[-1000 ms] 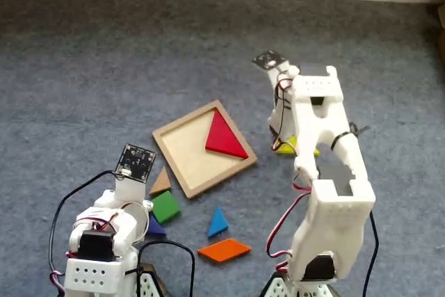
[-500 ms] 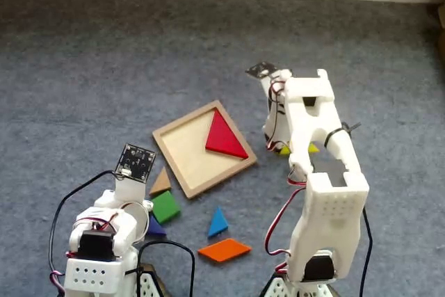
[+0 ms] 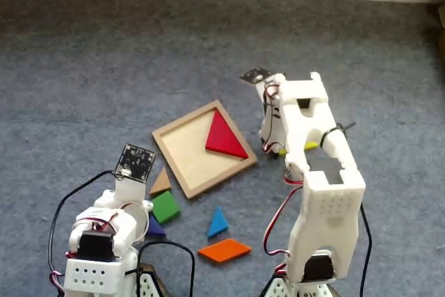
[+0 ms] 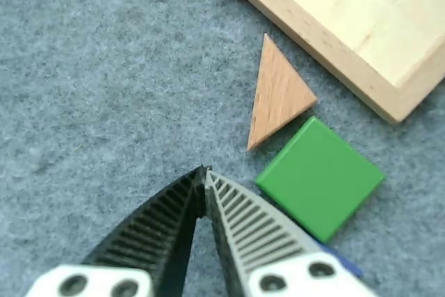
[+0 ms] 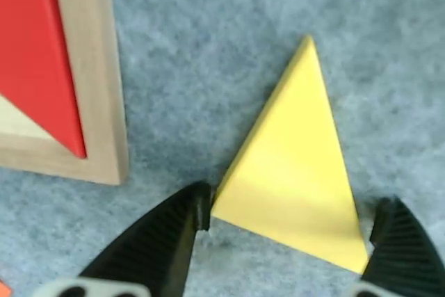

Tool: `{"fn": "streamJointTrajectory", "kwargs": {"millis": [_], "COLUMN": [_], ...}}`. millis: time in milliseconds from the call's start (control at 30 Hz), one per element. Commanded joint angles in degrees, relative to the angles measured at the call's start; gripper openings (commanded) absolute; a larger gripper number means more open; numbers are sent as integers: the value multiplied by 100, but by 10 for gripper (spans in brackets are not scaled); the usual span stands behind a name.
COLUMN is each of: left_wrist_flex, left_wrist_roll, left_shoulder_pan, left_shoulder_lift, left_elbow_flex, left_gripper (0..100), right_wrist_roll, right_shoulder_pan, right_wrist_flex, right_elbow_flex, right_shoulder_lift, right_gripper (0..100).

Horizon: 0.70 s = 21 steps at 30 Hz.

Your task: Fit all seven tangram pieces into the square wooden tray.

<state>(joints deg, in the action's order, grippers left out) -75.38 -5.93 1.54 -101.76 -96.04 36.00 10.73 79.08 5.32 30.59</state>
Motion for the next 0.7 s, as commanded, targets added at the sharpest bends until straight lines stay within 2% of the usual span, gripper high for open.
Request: {"fn": "streamJointTrajectory", "kwargs": {"millis": [0,167,400,567,667], "left_wrist_flex": [-18,-18,-18,-18,-18], "left_wrist_roll": [-53,-53,-53,-53,-53], "left_shoulder_pan": [-66,-66,-66,-66,-66], "left_shoulder_lift": [-224,-224,-224,-224,-224], "left_elbow_flex": [-110,-110,-110,-110,-110], "left_gripper": [5,5,5,5,5], "right_wrist_roll": [35,35,79,97,422], "right_shoulder_pan": [-75,-84,-110,-154,-127], "right_wrist_flex": [-101,-92,-57,-57,-40], "right_elbow_flex": [92,92,101,57,31], "right_shoulder_lift": [92,198,127,-479,-989], "right_gripper": [354,348,220,198,198]}}
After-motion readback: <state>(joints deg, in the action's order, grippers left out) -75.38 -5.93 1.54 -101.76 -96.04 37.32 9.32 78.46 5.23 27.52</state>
